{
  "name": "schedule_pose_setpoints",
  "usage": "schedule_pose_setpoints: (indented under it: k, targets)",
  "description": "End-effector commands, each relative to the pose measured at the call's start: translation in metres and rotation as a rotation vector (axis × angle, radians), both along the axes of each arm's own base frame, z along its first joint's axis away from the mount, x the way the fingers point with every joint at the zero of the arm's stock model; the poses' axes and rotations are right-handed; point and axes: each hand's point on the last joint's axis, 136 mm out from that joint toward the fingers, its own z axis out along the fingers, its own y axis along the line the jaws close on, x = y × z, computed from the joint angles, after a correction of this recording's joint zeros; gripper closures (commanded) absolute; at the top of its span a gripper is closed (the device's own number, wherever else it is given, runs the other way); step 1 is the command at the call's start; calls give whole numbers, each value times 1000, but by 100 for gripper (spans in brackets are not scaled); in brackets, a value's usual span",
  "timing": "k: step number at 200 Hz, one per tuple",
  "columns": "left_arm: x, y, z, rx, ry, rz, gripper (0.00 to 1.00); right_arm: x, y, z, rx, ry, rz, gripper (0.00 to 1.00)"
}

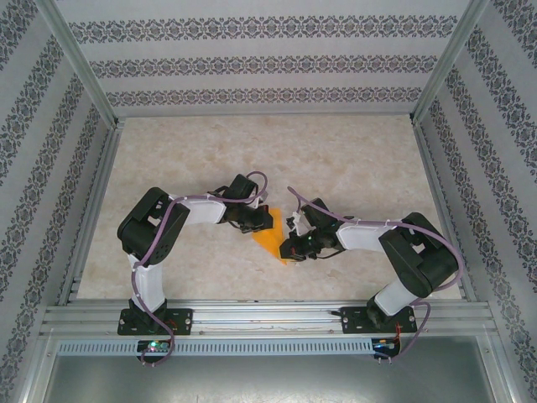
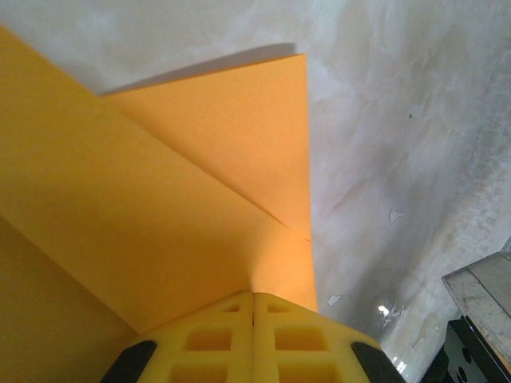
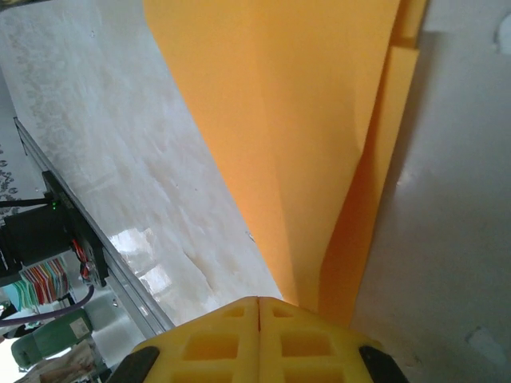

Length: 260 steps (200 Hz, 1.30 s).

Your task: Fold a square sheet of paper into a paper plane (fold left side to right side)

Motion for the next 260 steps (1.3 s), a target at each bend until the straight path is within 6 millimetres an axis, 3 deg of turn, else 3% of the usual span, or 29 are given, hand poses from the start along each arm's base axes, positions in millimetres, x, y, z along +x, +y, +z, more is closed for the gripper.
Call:
schedule_pose_setpoints:
  k: [1, 260]
  targets:
    - [-22, 25, -37, 137, 89, 16, 100, -12, -8, -14, -53, 26, 17, 100]
    - [-21, 29, -39, 147, 93, 26, 100, -29, -20, -33, -133, 88, 36, 100]
